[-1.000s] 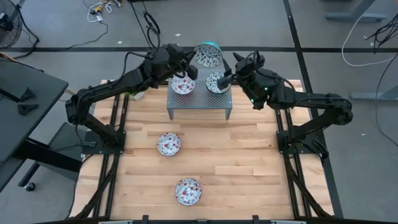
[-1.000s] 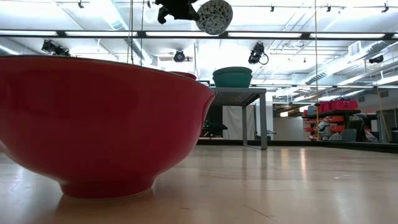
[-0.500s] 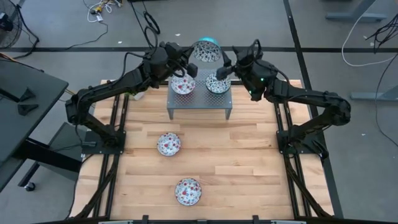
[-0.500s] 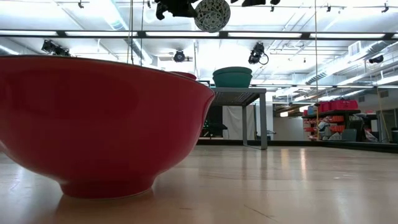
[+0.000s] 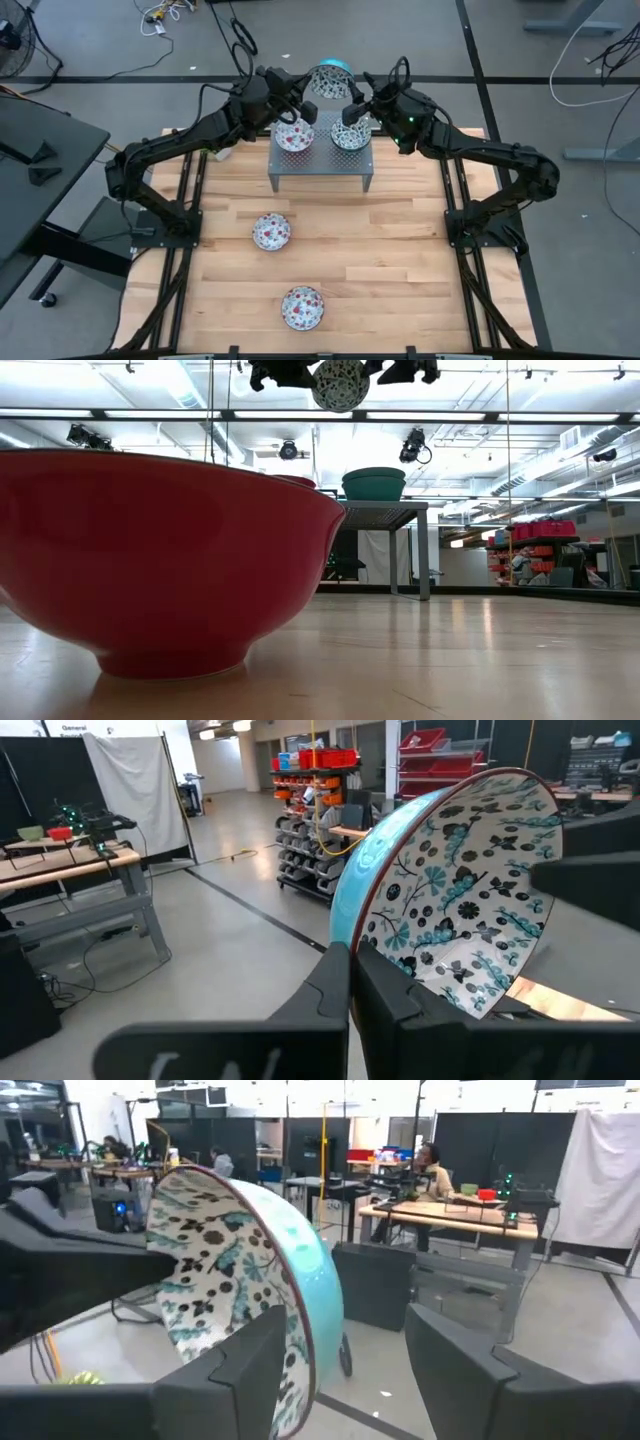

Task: Pick & Place Mini bowls
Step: Stack the top blue and white patterned bowl on top of the other blue and white patterned bowls on the shelf

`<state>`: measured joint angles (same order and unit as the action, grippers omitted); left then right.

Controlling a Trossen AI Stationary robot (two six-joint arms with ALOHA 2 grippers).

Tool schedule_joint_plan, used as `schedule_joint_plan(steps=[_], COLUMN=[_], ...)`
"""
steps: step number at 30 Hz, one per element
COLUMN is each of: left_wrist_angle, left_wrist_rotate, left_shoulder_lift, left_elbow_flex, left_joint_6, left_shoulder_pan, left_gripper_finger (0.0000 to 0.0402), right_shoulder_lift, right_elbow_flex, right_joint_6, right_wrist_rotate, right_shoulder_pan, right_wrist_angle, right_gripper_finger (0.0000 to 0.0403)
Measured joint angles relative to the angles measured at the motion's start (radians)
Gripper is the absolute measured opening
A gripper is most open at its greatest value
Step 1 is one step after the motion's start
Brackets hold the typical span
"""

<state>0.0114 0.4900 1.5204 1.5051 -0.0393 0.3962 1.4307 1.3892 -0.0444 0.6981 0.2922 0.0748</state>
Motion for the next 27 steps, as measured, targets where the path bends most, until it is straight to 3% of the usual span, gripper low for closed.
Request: schedule_joint_plan(steps=[14, 27], left_wrist_angle=[-0.006, -0.008], left_wrist_rotate=[0.015, 0.041], left_shoulder_lift=[0.000, -0.002], left_elbow_flex=[0.000, 0.000], left_joint_6=[-0.026, -0.051], left_shoulder_pan=[0.000, 0.000], left_gripper_finger=[0.0004, 0.0004], right_shoulder_lift=[0.038, 0.039], right_elbow_flex=[-0.001, -0.001], right_joint_6=[0.003, 0.010], right_wrist_rotate=[-0.010, -0.007], right_shoulder_pan=[0.027, 0.028], right_wrist_angle=[0.009, 0.009], right_gripper_finger=[0.0206, 0.0140])
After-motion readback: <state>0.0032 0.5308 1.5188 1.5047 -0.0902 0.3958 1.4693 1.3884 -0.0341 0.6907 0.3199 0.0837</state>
